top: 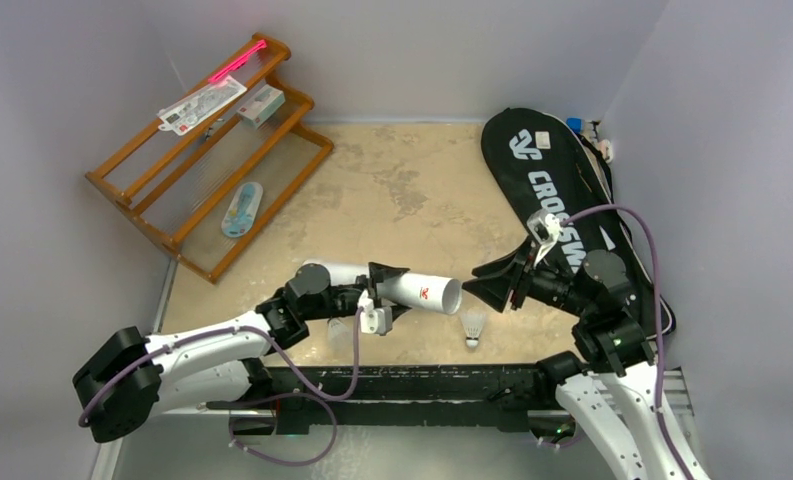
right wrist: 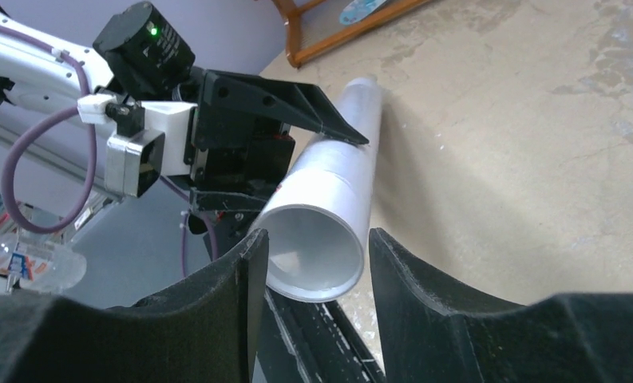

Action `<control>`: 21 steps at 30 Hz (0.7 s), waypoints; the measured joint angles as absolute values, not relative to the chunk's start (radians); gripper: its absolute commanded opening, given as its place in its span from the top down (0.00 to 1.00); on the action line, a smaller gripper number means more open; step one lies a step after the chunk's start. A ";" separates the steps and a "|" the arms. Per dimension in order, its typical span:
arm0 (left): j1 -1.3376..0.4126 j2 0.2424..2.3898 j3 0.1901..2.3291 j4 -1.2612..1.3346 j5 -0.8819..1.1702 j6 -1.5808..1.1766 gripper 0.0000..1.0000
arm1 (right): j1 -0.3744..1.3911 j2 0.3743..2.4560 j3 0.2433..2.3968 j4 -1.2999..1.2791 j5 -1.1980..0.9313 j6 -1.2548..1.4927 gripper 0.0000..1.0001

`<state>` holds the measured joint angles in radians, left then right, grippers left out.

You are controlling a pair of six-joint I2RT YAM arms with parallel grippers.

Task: Pack up the badminton gear
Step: Open the lid of the shuttle tube.

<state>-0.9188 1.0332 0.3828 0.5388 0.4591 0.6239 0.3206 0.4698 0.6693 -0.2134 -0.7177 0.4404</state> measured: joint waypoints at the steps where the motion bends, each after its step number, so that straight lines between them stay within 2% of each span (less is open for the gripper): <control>1: -0.919 1.029 0.383 0.542 0.472 0.625 0.60 | 0.321 0.470 0.672 -0.225 -0.728 0.435 0.48; 6: -0.919 0.987 0.383 0.563 0.530 0.622 0.60 | 0.321 0.455 0.677 -0.272 -0.751 0.425 0.45; 14: -0.919 0.887 0.386 0.606 0.628 0.616 0.60 | 0.321 0.321 0.691 -0.342 -0.647 0.416 0.46; 18: -0.919 0.889 0.386 0.605 0.639 0.615 0.65 | 0.321 0.293 0.696 -0.340 -0.647 0.398 0.46; 21: -0.920 0.903 0.389 0.600 0.600 0.624 0.66 | 0.321 0.287 0.699 -0.340 -0.651 0.394 0.46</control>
